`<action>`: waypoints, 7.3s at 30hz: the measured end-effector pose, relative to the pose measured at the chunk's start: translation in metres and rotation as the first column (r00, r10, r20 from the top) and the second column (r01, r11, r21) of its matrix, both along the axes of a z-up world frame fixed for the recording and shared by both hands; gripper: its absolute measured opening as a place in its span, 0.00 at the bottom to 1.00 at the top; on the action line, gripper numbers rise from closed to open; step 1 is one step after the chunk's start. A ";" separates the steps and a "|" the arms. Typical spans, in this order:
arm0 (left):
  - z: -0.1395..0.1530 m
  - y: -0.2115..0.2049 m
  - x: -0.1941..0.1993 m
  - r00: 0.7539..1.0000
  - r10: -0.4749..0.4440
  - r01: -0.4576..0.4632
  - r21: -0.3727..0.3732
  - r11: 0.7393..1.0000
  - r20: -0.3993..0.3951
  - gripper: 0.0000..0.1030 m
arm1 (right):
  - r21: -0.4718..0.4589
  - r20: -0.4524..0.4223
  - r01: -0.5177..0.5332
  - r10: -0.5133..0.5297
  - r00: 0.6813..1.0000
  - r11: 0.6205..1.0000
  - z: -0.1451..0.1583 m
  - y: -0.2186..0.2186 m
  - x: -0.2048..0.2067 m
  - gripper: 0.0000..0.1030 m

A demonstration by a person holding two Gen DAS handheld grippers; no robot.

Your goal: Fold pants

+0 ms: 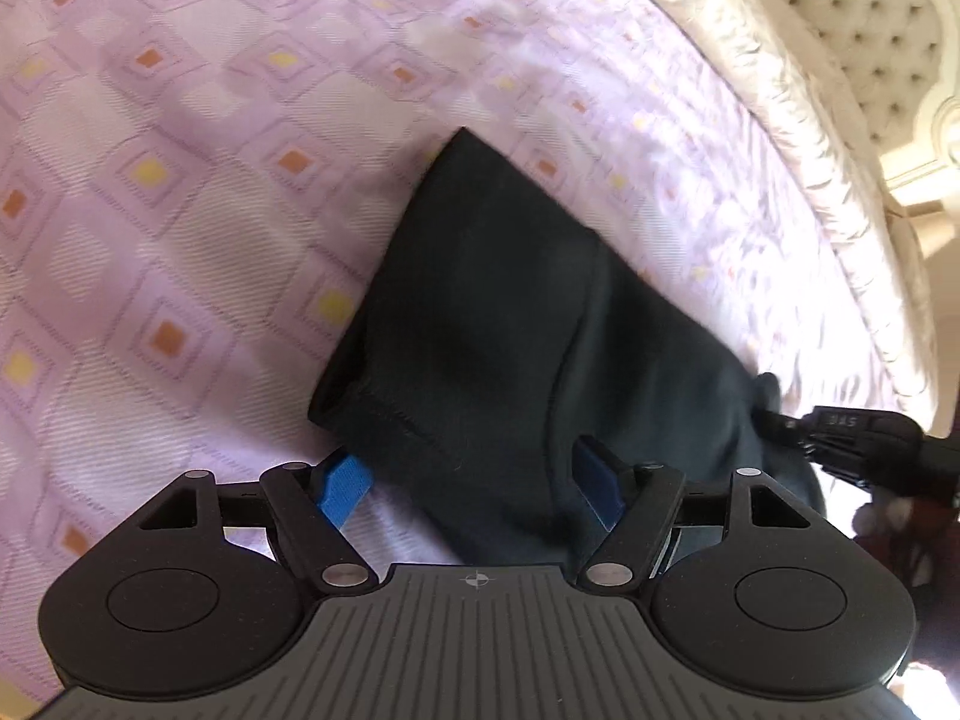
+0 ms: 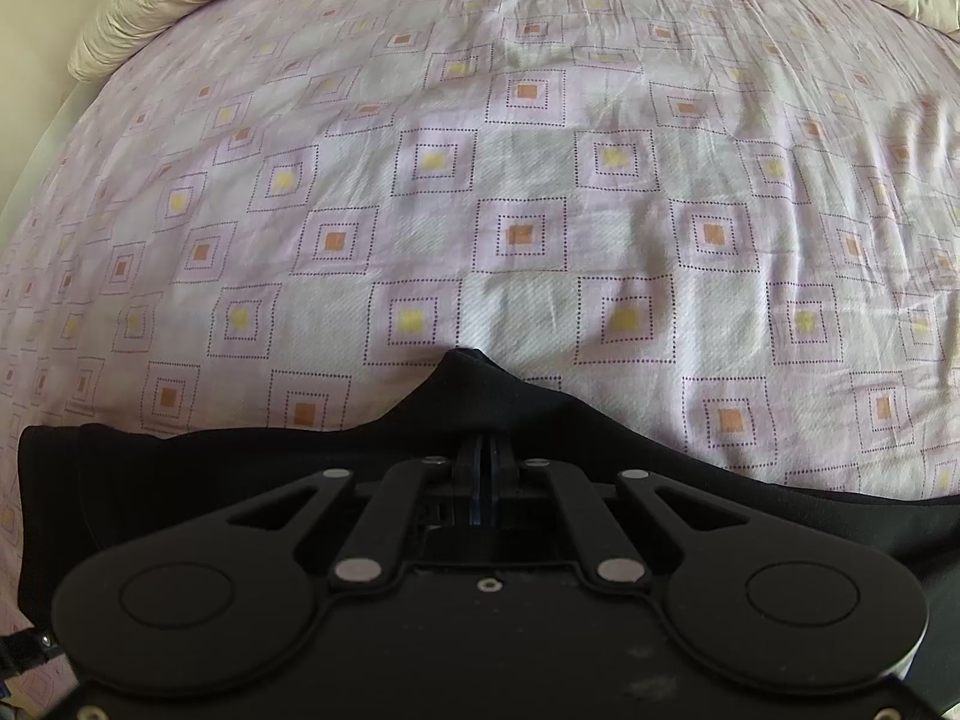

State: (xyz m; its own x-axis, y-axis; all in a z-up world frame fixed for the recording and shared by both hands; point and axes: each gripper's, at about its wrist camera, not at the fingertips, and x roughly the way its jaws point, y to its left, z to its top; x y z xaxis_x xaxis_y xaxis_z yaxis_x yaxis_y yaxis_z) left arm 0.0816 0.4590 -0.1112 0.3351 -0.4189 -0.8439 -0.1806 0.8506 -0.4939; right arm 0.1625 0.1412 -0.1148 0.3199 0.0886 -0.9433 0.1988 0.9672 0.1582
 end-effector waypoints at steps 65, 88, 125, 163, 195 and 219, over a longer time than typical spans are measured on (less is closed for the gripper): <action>0.134 -0.265 -0.069 0.608 -0.635 0.532 0.349 0.772 0.478 0.12 | 0.315 0.094 0.087 -0.123 0.988 0.945 0.033 -0.070 -0.173 0.06; 0.082 -0.437 -0.116 0.611 -0.704 0.630 0.317 0.709 0.362 0.45 | 0.164 0.081 0.226 -0.242 0.967 0.960 0.036 -0.298 -0.274 0.26; 0.085 -0.303 -0.117 0.889 -0.419 0.309 0.436 0.845 0.183 0.45 | 0.127 0.251 -0.038 0.005 0.968 0.991 0.068 -0.249 -0.224 0.12; 0.000 -0.330 0.075 0.882 -0.468 0.434 0.494 0.754 -0.061 0.71 | 0.044 -0.081 0.059 -0.056 0.995 0.997 -0.001 -0.263 -0.177 0.26; 0.063 -0.311 -0.018 0.875 -0.480 0.394 0.481 0.783 0.067 0.65 | -0.122 0.191 0.165 -0.140 0.972 0.979 0.040 -0.258 -0.194 0.33; 0.002 -0.321 -0.031 0.868 -0.489 0.476 0.430 0.767 -0.087 0.84 | 0.091 -0.049 0.232 -0.228 0.972 0.968 -0.018 -0.279 -0.185 0.69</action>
State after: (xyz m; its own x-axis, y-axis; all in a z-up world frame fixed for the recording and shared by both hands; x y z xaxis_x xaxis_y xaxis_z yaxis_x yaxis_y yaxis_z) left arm 0.0501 0.1381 -0.1090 0.2128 -0.1356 -0.9676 0.3189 0.9457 -0.0624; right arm -0.0226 -0.1374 -0.1324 0.3062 0.1071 -0.9459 0.4218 0.8755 0.2357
